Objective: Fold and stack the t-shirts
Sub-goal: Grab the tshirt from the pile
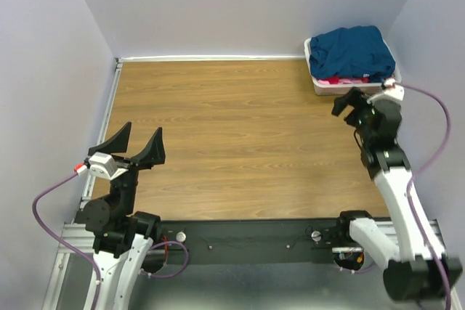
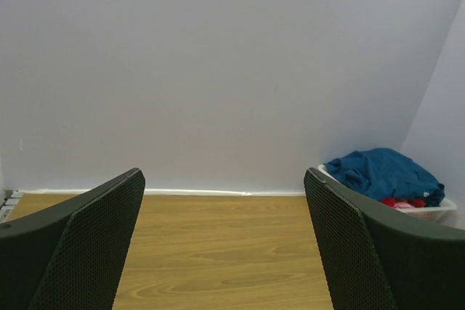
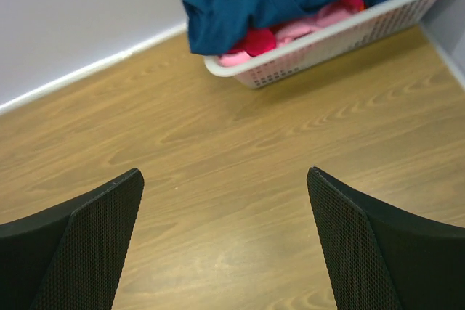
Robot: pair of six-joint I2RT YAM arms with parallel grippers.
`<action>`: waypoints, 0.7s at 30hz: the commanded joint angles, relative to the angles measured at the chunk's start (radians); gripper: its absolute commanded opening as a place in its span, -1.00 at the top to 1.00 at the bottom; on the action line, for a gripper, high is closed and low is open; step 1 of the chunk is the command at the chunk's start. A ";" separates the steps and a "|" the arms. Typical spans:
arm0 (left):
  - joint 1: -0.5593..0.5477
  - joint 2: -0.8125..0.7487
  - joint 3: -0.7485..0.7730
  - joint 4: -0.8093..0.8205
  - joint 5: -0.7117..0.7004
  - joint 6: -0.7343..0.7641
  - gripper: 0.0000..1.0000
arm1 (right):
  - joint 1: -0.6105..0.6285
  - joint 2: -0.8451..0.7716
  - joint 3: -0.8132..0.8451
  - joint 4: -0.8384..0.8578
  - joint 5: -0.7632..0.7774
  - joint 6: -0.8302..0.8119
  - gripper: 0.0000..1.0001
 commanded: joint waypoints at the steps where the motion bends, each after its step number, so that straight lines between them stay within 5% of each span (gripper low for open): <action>1: -0.019 -0.018 -0.010 -0.006 -0.042 -0.013 -0.97 | -0.007 0.261 0.152 0.014 0.104 0.107 -1.00; 8: -0.027 -0.034 -0.011 -0.017 -0.066 -0.013 -0.97 | -0.025 0.753 0.512 0.012 0.339 0.180 -1.00; 15: -0.029 -0.024 -0.022 -0.006 -0.062 -0.016 -0.97 | -0.079 1.112 0.853 0.014 0.339 0.200 -0.99; 21: -0.027 0.029 -0.022 0.005 -0.059 -0.010 -0.97 | -0.097 1.301 1.011 0.014 0.353 0.216 -0.47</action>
